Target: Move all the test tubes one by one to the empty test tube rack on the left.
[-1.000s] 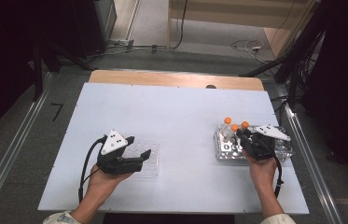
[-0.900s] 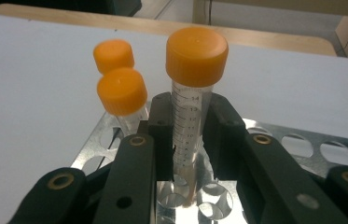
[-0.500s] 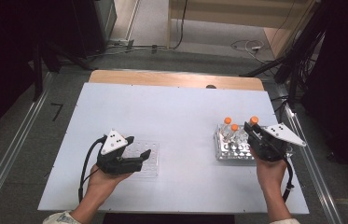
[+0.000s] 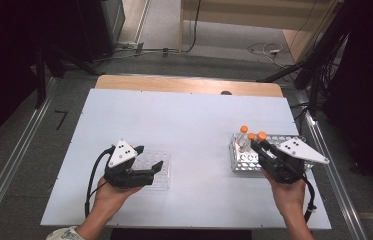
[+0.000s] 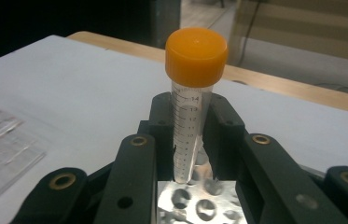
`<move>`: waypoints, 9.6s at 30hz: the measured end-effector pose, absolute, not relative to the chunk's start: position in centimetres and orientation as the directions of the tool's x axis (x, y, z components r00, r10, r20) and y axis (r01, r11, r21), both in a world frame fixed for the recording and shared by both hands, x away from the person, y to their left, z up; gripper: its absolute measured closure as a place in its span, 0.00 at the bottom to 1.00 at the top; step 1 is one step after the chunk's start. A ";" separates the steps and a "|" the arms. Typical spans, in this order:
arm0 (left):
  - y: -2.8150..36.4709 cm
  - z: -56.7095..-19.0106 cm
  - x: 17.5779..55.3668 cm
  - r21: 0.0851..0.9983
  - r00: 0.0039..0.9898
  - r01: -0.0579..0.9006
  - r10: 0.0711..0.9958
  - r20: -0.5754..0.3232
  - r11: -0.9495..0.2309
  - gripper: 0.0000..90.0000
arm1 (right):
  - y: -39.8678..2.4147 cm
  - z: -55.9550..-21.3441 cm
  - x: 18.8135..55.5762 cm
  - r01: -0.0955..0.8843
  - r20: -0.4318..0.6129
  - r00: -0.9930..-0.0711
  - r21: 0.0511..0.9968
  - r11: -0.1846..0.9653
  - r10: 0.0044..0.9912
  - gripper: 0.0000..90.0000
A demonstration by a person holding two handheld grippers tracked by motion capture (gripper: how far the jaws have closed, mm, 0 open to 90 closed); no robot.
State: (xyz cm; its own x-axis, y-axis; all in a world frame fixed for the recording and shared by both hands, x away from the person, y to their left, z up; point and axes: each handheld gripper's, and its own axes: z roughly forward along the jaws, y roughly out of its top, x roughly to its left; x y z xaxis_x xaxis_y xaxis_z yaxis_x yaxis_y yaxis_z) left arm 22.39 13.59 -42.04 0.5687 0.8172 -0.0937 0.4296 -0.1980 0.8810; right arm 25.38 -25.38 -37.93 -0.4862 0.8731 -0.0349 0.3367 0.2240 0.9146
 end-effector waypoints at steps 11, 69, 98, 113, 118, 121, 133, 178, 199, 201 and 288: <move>12.5 -41.7 21.7 0.888 0.602 0.413 0.793 -0.098 -0.204 0.26 | -20.3 -40.8 24.9 0.377 0.000 -0.645 0.870 0.318 0.764 0.80; 6.7 -42.0 21.3 0.899 0.755 0.349 0.648 -0.103 -0.264 0.78 | -12.8 -43.8 23.0 0.335 0.039 -0.843 0.819 0.466 0.537 0.80; 15.4 -37.1 22.3 0.942 0.596 0.323 0.793 -0.124 -0.095 0.79 | -14.5 -44.8 24.0 0.410 0.088 -0.806 0.795 0.446 0.586 0.33; 17.6 -38.7 23.5 0.934 0.487 0.341 0.870 -0.078 -0.108 0.79 | -14.7 -44.8 24.0 0.409 0.086 -0.804 0.798 0.443 0.588 0.34; 17.5 -39.5 23.8 0.928 0.483 0.346 0.874 -0.048 -0.140 0.79 | -14.7 -44.8 24.0 0.412 0.088 -0.803 0.797 0.442 0.590 0.34; 17.4 -39.9 24.0 0.921 0.483 0.360 0.875 -0.045 -0.151 0.79 | -14.7 -44.9 23.9 0.410 0.087 -0.805 0.796 0.444 0.587 0.34; 17.1 -41.2 24.5 0.881 0.491 0.428 0.871 -0.038 -0.203 0.78 | -14.8 -44.9 23.9 0.412 0.085 -0.804 0.793 0.449 0.588 0.34; 17.0 -41.1 24.5 0.893 0.436 0.438 0.893 -0.115 -0.099 0.23 | -18.0 -43.6 25.0 0.437 0.084 -0.729 0.821 0.367 0.680 0.29; 16.9 -41.1 24.4 0.895 0.439 0.433 0.893 -0.103 -0.110 0.22 | -24.2 -42.6 26.9 0.453 0.027 -0.547 0.850 0.268 0.837 0.26; 16.9 -41.1 24.4 0.895 0.440 0.433 0.892 -0.105 -0.108 0.22 | -24.5 -42.7 27.1 0.453 0.023 -0.526 0.854 0.257 0.850 0.26; 15.1 -40.4 23.3 0.911 0.503 0.394 0.858 -0.104 -0.121 0.23 | -23.7 -40.2 26.5 0.288 -0.054 -0.496 0.931 0.223 0.866 0.81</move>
State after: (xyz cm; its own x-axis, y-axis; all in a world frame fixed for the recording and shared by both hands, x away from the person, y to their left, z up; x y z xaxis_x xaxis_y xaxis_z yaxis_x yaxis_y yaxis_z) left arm 23.27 15.12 -40.38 0.5029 0.8581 -0.1036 0.3943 -0.1211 0.9110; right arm 26.53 -23.65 -40.24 -0.4965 0.8664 -0.0539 0.2881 0.2230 0.9313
